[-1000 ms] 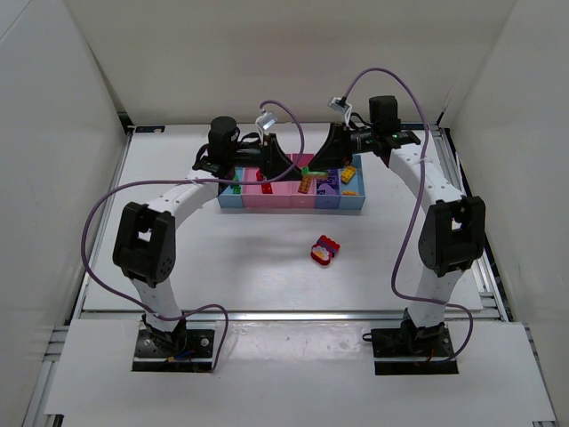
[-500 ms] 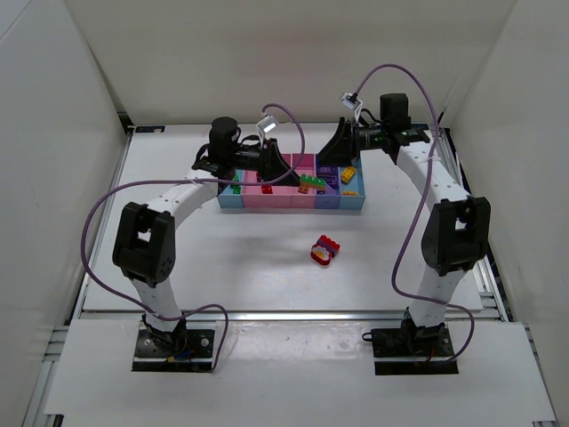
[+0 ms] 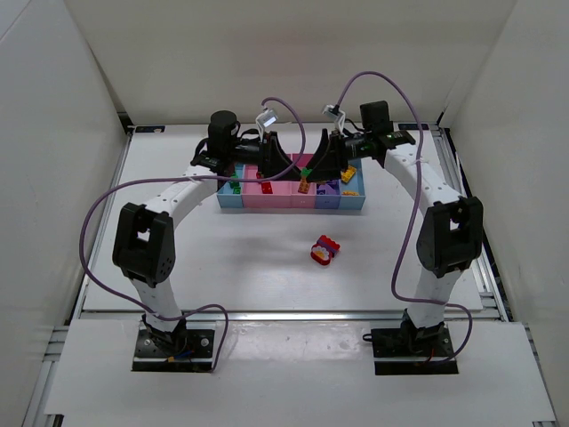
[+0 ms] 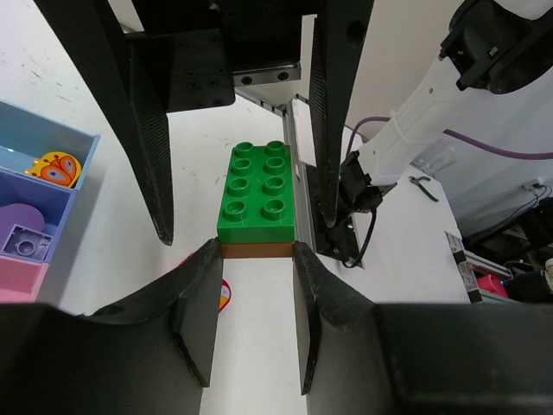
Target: Sort the legos into containers by color
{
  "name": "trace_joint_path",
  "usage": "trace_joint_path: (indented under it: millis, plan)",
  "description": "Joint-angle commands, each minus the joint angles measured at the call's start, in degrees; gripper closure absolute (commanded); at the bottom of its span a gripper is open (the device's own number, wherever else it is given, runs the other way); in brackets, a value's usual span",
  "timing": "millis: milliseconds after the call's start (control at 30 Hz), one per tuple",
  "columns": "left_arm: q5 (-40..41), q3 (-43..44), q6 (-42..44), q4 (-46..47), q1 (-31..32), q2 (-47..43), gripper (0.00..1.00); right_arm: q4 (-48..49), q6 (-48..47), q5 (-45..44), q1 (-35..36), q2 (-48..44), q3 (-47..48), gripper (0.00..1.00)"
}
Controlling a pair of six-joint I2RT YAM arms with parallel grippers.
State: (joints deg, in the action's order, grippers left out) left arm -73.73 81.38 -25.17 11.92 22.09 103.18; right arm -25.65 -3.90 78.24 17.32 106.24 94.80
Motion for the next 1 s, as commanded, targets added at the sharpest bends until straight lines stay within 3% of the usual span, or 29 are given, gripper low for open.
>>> trace_joint_path:
  millis: [0,333,733,967]
  plan:
    - [-0.71,2.11,1.7,-1.02,-0.2,-1.49,0.89,-0.37,-1.11,1.83,0.17,-2.61,1.17,0.2]
    - [-0.71,2.02,1.53,-1.11,-0.11,-1.4,0.89,3.93,2.93,0.87,0.17,-1.12,2.14,0.26]
    - [-0.8,2.11,1.35,-1.03,0.41,-1.05,0.89,6.23,5.84,0.43,0.17,0.29,3.54,0.42]
    - [-1.06,2.73,1.52,-1.02,0.41,-0.52,0.89,5.7,5.4,0.16,0.87,0.38,3.81,0.42]
